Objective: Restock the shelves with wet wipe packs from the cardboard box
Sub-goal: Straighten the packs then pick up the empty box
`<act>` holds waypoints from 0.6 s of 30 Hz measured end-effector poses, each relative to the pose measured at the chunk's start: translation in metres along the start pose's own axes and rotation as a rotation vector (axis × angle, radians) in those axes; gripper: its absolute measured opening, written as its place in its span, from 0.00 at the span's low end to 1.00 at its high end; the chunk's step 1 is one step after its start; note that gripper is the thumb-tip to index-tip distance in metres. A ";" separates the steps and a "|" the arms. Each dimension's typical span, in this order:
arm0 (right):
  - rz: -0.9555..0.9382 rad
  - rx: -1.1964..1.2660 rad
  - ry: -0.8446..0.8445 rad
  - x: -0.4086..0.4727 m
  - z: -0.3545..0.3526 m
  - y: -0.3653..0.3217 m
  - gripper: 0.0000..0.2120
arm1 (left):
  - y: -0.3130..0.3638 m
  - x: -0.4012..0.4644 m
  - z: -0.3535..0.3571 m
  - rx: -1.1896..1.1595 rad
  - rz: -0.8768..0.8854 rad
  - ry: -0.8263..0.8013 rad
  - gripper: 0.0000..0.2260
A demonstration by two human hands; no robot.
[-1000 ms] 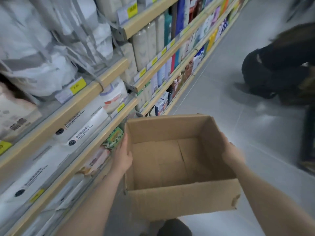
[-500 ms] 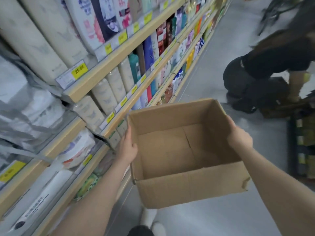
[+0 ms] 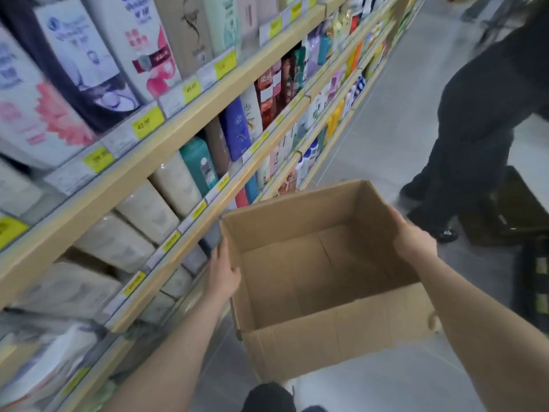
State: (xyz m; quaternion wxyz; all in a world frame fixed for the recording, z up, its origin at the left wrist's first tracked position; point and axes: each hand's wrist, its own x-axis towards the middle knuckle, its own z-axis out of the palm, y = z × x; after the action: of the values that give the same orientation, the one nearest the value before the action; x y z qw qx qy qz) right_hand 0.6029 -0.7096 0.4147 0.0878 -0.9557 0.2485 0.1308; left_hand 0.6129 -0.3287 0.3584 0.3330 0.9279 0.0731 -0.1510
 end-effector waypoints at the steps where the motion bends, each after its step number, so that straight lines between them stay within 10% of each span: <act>1: -0.015 -0.043 -0.010 0.018 -0.004 0.001 0.34 | 0.010 0.012 0.003 -0.002 -0.003 -0.006 0.36; 18: -0.151 -0.072 -0.092 0.361 -0.069 0.022 0.36 | 0.190 0.217 0.103 -0.006 -0.166 -0.021 0.37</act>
State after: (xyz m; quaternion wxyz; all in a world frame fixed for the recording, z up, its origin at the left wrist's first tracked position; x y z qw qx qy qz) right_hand 0.9102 -0.9080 0.3722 0.0745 -0.9673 0.1665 0.1765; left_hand 0.8388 -0.5329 0.3249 0.3226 0.9161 0.1466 -0.1877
